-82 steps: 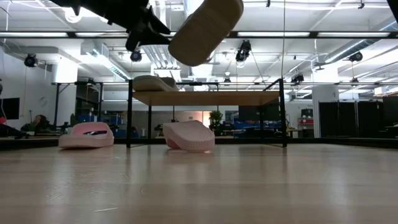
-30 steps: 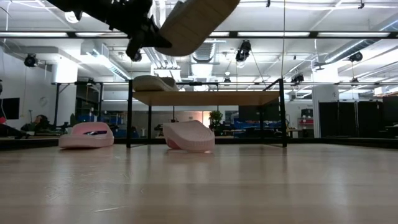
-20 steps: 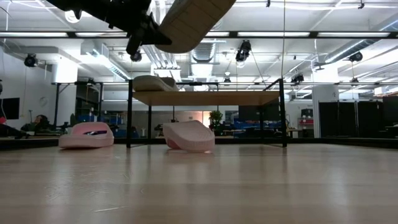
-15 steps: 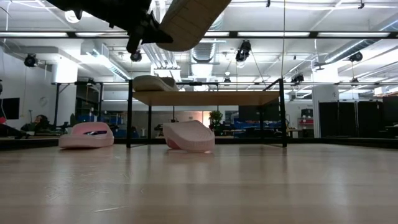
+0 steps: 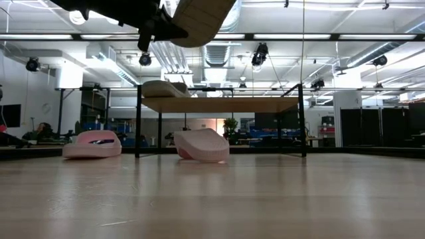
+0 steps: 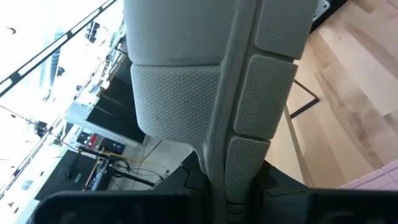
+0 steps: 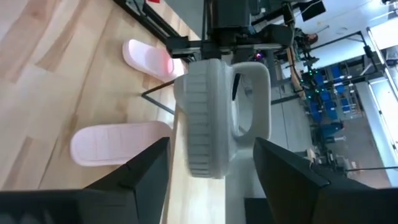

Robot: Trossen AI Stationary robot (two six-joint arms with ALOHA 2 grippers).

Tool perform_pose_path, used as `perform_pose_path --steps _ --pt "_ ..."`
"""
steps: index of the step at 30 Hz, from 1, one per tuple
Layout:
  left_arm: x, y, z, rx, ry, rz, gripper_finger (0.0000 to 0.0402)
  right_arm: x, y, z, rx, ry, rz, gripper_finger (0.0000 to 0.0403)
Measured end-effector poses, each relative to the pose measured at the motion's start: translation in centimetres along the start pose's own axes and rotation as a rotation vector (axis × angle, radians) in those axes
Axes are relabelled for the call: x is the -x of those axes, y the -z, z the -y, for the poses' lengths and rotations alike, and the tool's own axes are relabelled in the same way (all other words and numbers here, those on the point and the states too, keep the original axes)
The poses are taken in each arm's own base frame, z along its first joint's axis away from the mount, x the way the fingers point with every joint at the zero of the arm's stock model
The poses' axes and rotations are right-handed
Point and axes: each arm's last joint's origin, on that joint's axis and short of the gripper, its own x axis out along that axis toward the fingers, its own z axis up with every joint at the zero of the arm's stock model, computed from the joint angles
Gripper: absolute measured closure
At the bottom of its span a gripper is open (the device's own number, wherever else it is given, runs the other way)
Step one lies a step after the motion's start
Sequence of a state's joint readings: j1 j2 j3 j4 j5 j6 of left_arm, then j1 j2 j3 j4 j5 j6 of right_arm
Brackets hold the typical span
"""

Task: Pick and place slides into the shelf
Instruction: Put the gray slide on the shelf

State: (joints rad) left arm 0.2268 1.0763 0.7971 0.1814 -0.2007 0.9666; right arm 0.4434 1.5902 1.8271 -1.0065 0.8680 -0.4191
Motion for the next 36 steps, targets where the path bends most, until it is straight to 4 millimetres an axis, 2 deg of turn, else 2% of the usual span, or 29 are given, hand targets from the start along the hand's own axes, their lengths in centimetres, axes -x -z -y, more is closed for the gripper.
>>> perform_pose_path --steps 9,15,21,27,29,32,36 --pt "0.0 -0.2 -0.1 0.031 -0.011 0.03 0.038 -2.1 0.1 0.5 -0.026 0.02 -0.038 0.018" --pt "0.0 -0.1 -0.1 0.03 -0.009 0.029 0.038 -2.2 -0.6 1.0 -0.069 0.05 0.013 0.0202" --pt "0.0 -0.1 -0.1 0.032 -0.01 0.029 0.038 -2.7 -0.6 0.8 -0.044 0.046 0.001 0.0252" --pt "0.0 -0.2 0.0 0.07 0.01 0.05 0.038 -3.4 -0.7 0.2 -0.003 0.016 -0.005 0.0341" --pt "0.0 -0.2 0.0 0.097 0.018 0.054 0.0362 -3.4 -0.7 0.2 -0.002 0.018 -0.006 0.0356" --pt "0.0 -0.1 0.0 0.132 0.014 0.043 0.0311 -3.4 -0.6 0.1 -0.006 0.019 -0.009 0.0356" --pt "0.6 0.0 -0.4 0.266 -0.04 -0.022 0.0243 -3.5 -0.5 0.2 -0.042 0.06 -0.034 0.0356"
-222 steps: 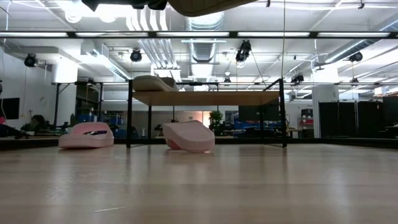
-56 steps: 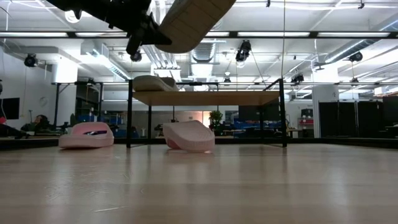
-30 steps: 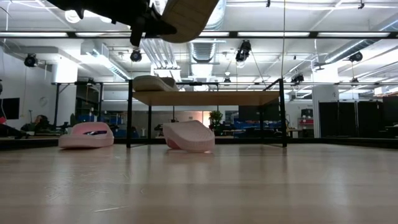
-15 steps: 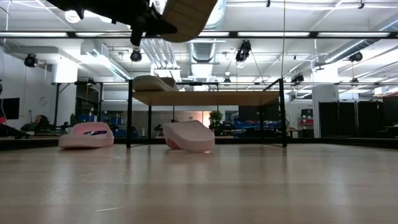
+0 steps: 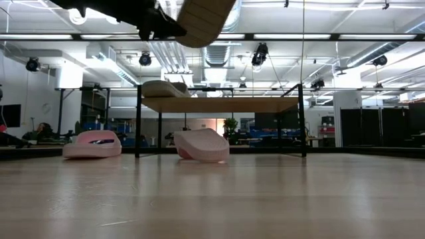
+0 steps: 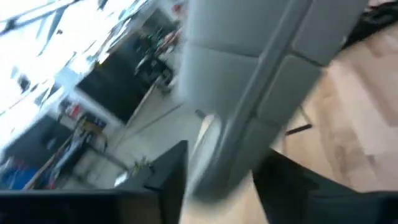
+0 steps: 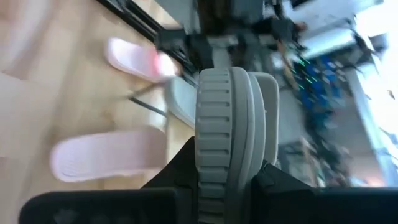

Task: Pick and place slides into the shelf
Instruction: Put the gray slide on the shelf

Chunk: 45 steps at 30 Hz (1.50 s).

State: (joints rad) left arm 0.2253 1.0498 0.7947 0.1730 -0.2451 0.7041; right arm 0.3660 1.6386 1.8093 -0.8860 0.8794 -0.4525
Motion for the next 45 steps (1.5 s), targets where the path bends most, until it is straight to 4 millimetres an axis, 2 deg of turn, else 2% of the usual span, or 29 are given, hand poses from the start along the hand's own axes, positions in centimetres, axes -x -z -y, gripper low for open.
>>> perform_pose_path --steps 4,7,13,19,28,36,45 --pt "1.7 0.2 -0.6 0.057 -0.012 -0.072 0.0192 -0.4 0.4 -0.1 0.008 0.105 -0.068 0.0356" --pt "3.4 -0.1 -1.4 0.147 -0.018 -0.062 0.017 -0.8 0.7 -0.1 -0.005 0.135 -0.095 0.0356" --pt "7.0 -1.1 -3.3 0.421 -0.075 0.074 0.0163 -2.8 1.9 -0.4 -0.071 0.144 -0.154 0.0356" --pt "9.6 -1.7 -4.2 0.621 0.036 0.227 0.0162 -5.9 3.4 -0.6 -0.13 0.217 -0.216 0.0357" --pt "10.4 -1.5 -4.0 0.671 0.093 0.22 0.0162 -10.0 5.0 -1.0 -0.125 0.301 -0.209 0.0358" --pt "10.4 -1.3 -3.9 0.668 0.099 0.205 0.0162 -12.4 6.9 -1.4 -0.175 0.333 -0.207 0.0358" --pt "10.4 -1.3 -3.9 0.668 0.098 0.204 0.0162 -13.7 7.8 -2.0 -0.1 0.137 -0.102 0.0358"
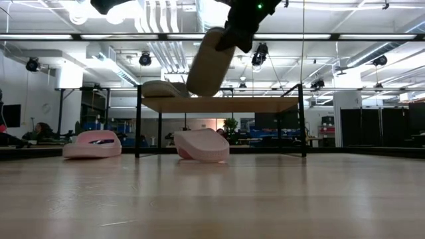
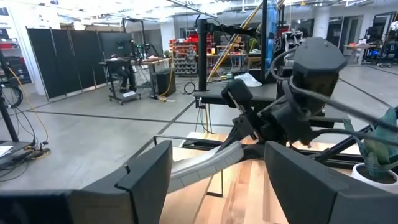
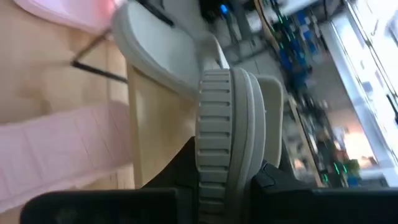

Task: Pick and place slides into the shelf
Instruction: Put the gray slide on the shelf

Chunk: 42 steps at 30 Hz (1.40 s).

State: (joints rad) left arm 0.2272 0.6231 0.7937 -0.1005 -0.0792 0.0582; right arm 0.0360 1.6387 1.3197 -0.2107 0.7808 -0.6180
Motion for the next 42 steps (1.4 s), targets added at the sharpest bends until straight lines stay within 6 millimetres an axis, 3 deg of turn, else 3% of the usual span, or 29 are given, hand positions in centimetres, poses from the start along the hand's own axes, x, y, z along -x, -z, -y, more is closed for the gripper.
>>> perform_pose_path --steps 9,16,20,34,42 --pt "-0.3 0.4 0.0 -0.003 0.001 -0.029 0.0161 -0.1 0.2 1.2 -0.019 0.215 -0.129 0.0358" --pt "-0.7 0.9 0.1 -0.005 0.0 -0.052 0.0161 -2.0 0.3 -1.4 0.097 0.156 -0.16 0.0358" --pt "-1.2 1.2 0.2 -0.074 0.003 -0.072 0.0161 -2.3 0.4 -1.6 0.112 0.163 -0.176 0.0358" --pt "-6.1 4.8 0.6 -0.406 0.007 -0.295 0.0162 -1.9 0.5 -1.3 0.13 0.172 -0.185 0.0358" --pt "-9.5 6.0 0.9 -0.67 0.029 -0.255 0.0162 0.4 -0.5 -0.8 0.12 0.151 -0.109 0.0358"
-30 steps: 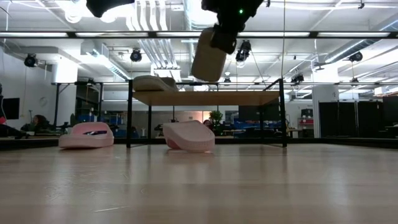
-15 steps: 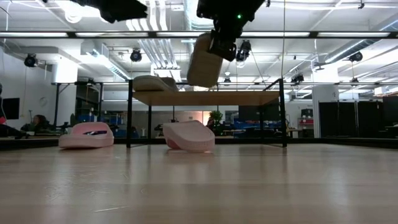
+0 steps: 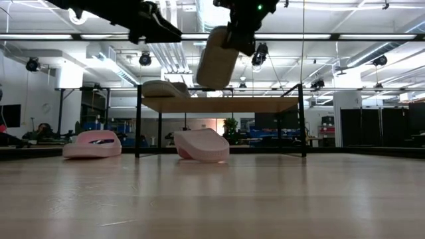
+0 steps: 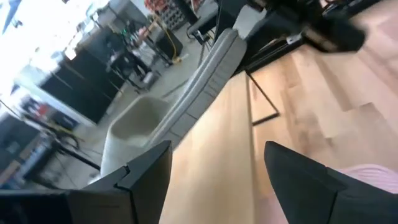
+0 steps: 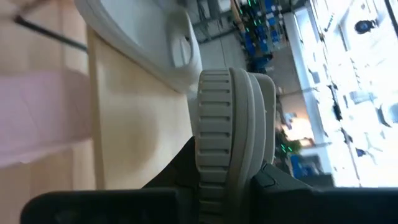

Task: Pick and place slides into the shelf
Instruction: Put the gray slide on the shelf

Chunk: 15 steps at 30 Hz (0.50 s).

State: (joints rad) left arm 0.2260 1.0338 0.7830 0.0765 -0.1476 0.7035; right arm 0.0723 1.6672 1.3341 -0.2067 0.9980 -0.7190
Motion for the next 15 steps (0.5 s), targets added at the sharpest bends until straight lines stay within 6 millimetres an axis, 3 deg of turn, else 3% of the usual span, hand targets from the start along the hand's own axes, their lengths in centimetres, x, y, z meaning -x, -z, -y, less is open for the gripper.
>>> perform_pose_path --steps 5,15 --pt "-2.1 0.0 0.4 -0.11 -0.03 0.033 0.0162 1.0 -0.3 0.6 -0.025 -0.045 0.072 0.0358" --pt "-5.5 0.1 1.2 -0.208 -0.1 0.046 0.0162 0.9 -0.2 0.7 -0.029 -0.039 0.063 0.0359"
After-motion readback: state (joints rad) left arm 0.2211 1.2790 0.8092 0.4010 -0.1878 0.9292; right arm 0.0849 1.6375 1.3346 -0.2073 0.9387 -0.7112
